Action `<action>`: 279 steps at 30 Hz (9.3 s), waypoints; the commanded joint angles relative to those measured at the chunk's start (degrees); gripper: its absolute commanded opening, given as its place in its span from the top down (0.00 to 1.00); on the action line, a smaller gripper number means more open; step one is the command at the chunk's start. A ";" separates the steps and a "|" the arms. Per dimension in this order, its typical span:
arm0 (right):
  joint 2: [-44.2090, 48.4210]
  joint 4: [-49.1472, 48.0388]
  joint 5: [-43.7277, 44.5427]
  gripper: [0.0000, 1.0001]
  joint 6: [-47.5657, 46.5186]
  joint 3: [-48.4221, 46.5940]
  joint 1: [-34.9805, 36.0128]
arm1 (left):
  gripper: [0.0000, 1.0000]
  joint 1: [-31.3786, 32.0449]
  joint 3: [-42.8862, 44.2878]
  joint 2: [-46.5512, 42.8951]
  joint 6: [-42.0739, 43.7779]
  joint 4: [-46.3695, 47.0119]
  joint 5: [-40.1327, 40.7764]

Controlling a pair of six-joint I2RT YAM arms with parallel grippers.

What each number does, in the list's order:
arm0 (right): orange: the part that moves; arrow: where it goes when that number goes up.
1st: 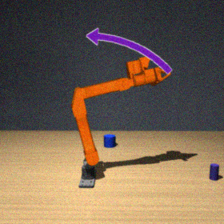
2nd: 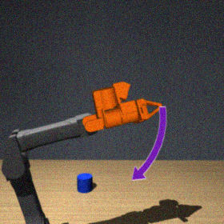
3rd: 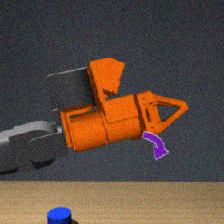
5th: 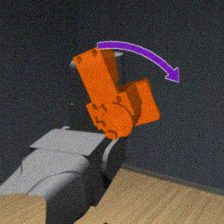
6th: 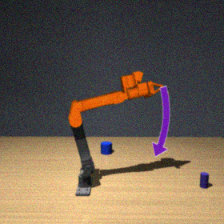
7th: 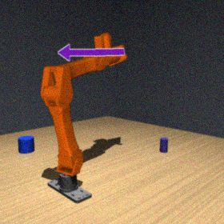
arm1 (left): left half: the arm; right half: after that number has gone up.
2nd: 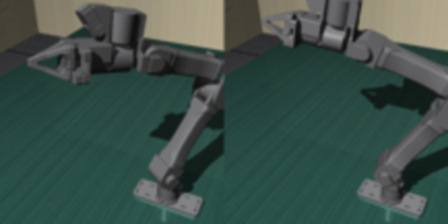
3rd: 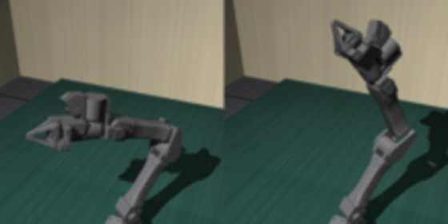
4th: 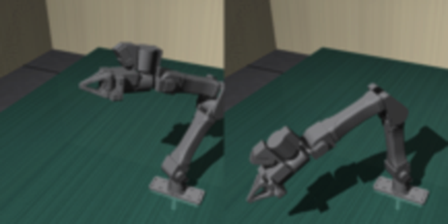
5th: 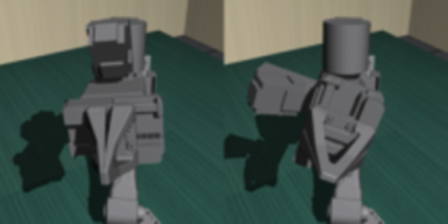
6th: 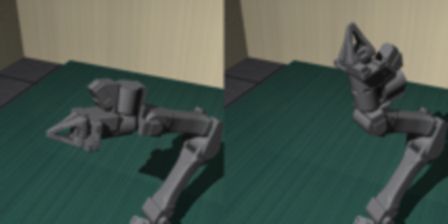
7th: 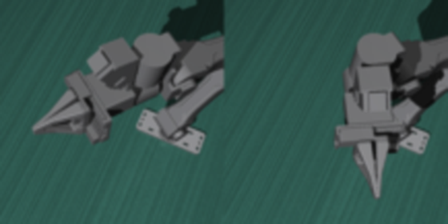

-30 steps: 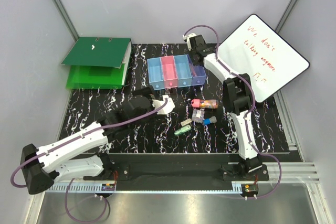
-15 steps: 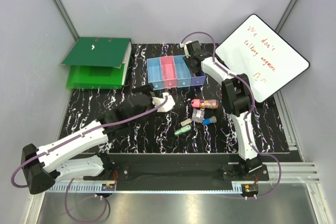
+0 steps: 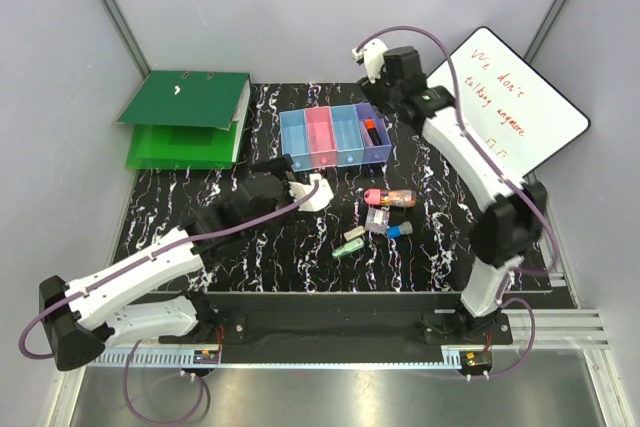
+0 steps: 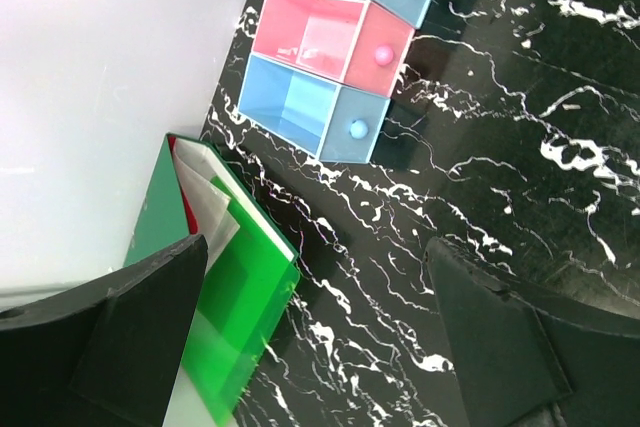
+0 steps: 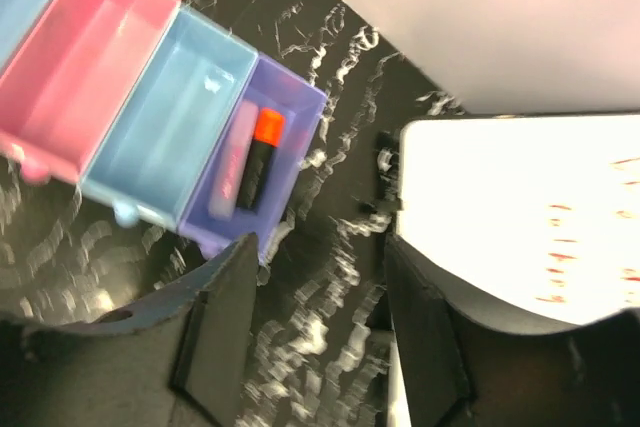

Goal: Sort the stationery into containers
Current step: Place the stationery in the storage box, then move the storage box to the center of the board, then pick up the stationery from the center of the board, then place the stationery in the storage box.

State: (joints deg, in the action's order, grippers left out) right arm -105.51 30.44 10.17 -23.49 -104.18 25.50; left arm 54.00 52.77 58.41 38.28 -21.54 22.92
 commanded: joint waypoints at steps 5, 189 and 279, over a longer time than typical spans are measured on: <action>23.13 5.86 -9.29 0.36 -33.45 24.71 -0.88 | 0.01 -1.17 5.94 2.66 -0.30 -6.67 -1.12; 7.07 -0.82 -27.31 1.00 -44.02 46.61 -8.97 | 0.01 -25.26 28.26 24.91 -6.47 -11.77 -5.60; 49.97 -29.91 -4.90 1.00 -48.23 53.91 11.15 | 0.35 -22.01 63.06 54.53 -20.26 -15.73 -89.89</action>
State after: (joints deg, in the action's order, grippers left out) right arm -56.51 5.04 3.97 -72.79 -47.79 35.88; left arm 31.62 112.86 112.71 17.82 -39.64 -65.39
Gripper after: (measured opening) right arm 0.586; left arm 0.692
